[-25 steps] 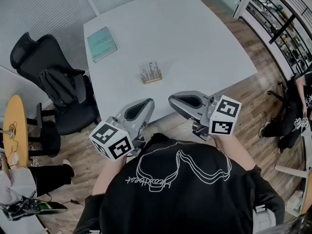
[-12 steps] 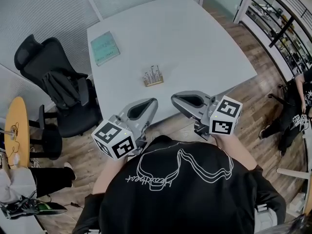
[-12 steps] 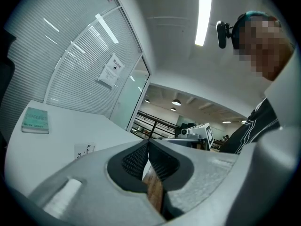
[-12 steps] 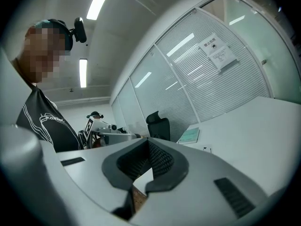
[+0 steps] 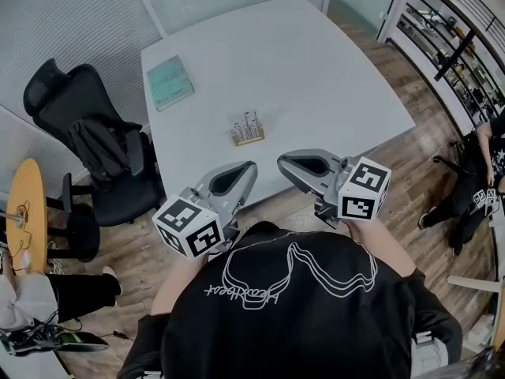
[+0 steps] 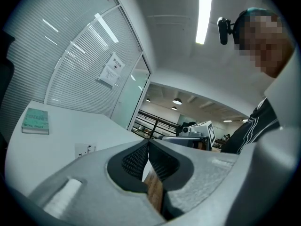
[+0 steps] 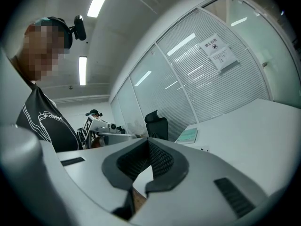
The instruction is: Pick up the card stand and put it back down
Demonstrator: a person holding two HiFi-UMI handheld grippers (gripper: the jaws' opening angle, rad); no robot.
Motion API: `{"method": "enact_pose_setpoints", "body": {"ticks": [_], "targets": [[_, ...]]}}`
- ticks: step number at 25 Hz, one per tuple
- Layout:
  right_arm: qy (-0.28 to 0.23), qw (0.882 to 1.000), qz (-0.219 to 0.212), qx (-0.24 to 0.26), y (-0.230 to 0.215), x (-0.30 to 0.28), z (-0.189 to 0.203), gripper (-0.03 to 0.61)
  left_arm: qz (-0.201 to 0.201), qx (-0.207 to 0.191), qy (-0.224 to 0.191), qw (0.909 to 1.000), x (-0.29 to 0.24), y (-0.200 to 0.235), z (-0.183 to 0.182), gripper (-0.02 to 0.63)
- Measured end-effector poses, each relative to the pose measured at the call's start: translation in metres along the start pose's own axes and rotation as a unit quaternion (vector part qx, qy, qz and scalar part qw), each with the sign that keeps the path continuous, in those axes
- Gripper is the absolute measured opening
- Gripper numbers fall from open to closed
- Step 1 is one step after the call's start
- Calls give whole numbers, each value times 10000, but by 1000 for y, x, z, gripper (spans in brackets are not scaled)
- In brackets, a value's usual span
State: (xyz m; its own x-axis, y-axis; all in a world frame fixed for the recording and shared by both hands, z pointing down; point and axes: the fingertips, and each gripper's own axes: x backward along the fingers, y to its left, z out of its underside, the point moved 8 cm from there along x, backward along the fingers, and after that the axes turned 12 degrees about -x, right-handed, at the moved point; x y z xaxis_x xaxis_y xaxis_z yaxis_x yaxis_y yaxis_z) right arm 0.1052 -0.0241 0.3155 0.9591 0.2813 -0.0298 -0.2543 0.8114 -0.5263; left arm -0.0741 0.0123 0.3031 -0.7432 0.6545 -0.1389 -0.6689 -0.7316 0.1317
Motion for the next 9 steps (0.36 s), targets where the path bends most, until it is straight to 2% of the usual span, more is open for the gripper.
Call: {"method": "enact_pose_setpoints", "body": {"ticks": [9], "targets": [[15,10000,41,-33,-6,-2,-5,8,7,68,-25,10000,-8,8,-3,15]]}}
